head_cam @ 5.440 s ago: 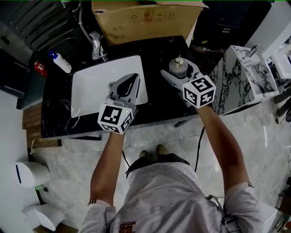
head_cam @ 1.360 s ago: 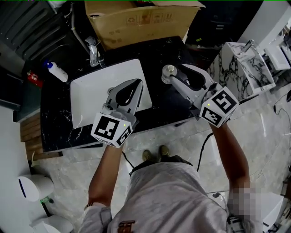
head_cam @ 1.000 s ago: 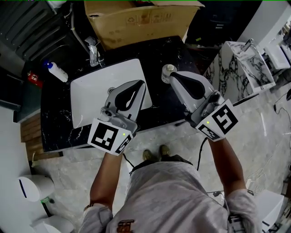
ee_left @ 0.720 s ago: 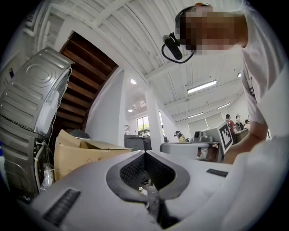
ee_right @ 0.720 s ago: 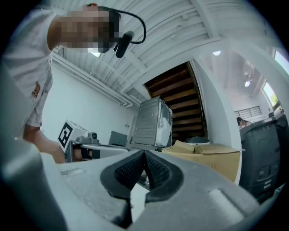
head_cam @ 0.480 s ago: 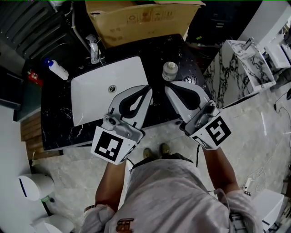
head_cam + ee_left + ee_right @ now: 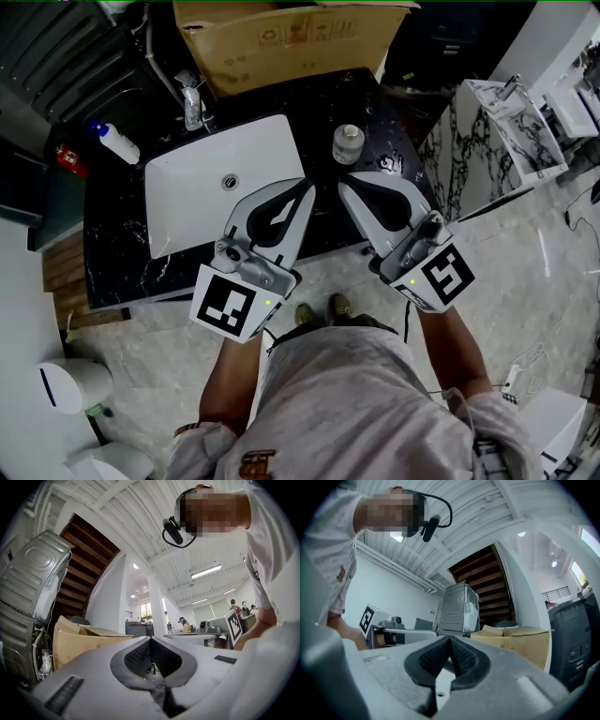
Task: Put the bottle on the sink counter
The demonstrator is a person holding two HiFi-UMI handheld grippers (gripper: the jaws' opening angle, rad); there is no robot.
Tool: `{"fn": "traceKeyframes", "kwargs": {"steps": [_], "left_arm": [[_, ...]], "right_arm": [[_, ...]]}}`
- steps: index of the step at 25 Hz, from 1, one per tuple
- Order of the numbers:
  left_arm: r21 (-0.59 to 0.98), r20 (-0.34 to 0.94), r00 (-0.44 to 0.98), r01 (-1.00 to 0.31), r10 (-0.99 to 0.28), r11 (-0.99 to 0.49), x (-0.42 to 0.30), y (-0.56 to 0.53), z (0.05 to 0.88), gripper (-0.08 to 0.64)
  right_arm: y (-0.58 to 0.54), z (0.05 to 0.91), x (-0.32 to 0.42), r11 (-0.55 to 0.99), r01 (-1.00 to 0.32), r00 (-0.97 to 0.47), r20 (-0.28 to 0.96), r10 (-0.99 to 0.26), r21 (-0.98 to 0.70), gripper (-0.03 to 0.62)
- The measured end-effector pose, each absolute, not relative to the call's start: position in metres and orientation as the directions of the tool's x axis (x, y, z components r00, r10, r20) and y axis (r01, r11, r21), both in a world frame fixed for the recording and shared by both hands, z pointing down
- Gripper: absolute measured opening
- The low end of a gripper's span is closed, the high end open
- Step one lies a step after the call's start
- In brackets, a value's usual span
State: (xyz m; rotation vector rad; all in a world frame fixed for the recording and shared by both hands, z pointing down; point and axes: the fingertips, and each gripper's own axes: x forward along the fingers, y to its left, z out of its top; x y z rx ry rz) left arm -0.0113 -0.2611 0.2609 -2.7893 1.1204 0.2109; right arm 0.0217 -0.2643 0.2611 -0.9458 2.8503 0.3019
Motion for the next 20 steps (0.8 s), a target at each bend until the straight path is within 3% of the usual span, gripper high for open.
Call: {"fn": "traceKeyframes", "kwargs": {"steps": [20], "left_arm": [[-0.051,-0.164,0.706,-0.704,-0.689,-0.708,-0.012,-0.265,0.269,-0.002]], "right_arm": [[-0.266,0.271,0.022,0.791,-0.595,-0.802,-0.16,-0.575,0.142,0.0]]}}
